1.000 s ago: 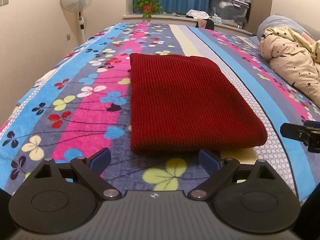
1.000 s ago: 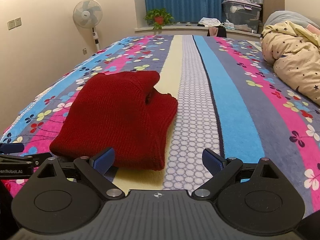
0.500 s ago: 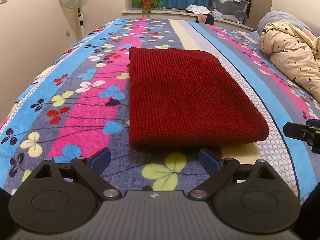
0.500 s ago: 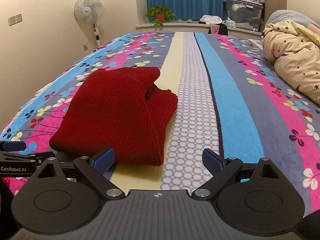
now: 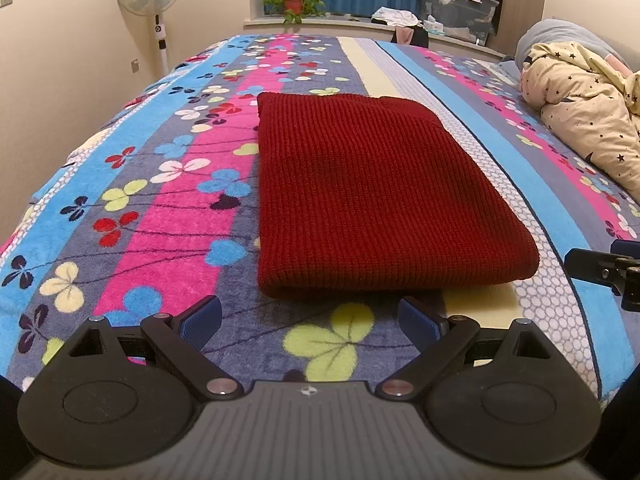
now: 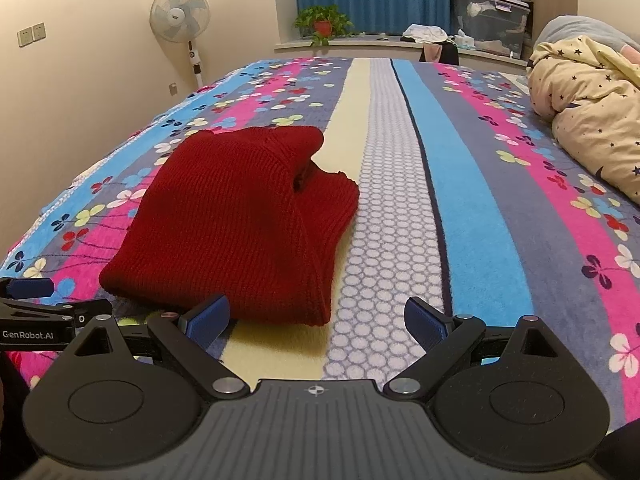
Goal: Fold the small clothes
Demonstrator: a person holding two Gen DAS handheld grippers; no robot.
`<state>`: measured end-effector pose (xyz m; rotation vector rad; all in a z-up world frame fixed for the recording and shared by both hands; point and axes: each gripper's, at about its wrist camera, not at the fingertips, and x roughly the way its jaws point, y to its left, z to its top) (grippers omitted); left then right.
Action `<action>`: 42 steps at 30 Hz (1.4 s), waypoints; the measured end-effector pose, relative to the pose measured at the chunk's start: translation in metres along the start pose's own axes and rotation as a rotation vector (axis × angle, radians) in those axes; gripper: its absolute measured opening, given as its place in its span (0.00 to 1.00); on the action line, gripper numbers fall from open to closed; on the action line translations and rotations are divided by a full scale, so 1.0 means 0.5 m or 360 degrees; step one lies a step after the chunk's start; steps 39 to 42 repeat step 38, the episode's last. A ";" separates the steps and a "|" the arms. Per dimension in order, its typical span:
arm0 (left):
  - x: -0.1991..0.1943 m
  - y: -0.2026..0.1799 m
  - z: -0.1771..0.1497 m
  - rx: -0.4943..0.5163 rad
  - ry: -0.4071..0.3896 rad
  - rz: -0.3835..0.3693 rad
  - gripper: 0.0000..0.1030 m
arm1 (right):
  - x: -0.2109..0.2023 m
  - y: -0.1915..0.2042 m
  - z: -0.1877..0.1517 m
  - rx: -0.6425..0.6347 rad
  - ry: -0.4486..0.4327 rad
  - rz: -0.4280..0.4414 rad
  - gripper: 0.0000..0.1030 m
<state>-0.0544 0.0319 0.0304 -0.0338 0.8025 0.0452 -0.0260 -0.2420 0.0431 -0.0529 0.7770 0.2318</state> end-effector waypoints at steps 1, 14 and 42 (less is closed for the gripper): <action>0.000 0.000 -0.001 0.0001 0.0001 0.0001 0.94 | 0.001 0.000 -0.001 0.0001 0.0003 0.0000 0.92; 0.003 0.005 -0.002 0.0010 -0.0004 0.0000 0.94 | 0.006 0.000 -0.003 -0.0002 0.0023 0.0005 0.92; -0.001 0.000 -0.001 0.0032 -0.0022 -0.0010 0.94 | 0.006 0.002 -0.004 -0.0013 0.0028 0.0019 0.92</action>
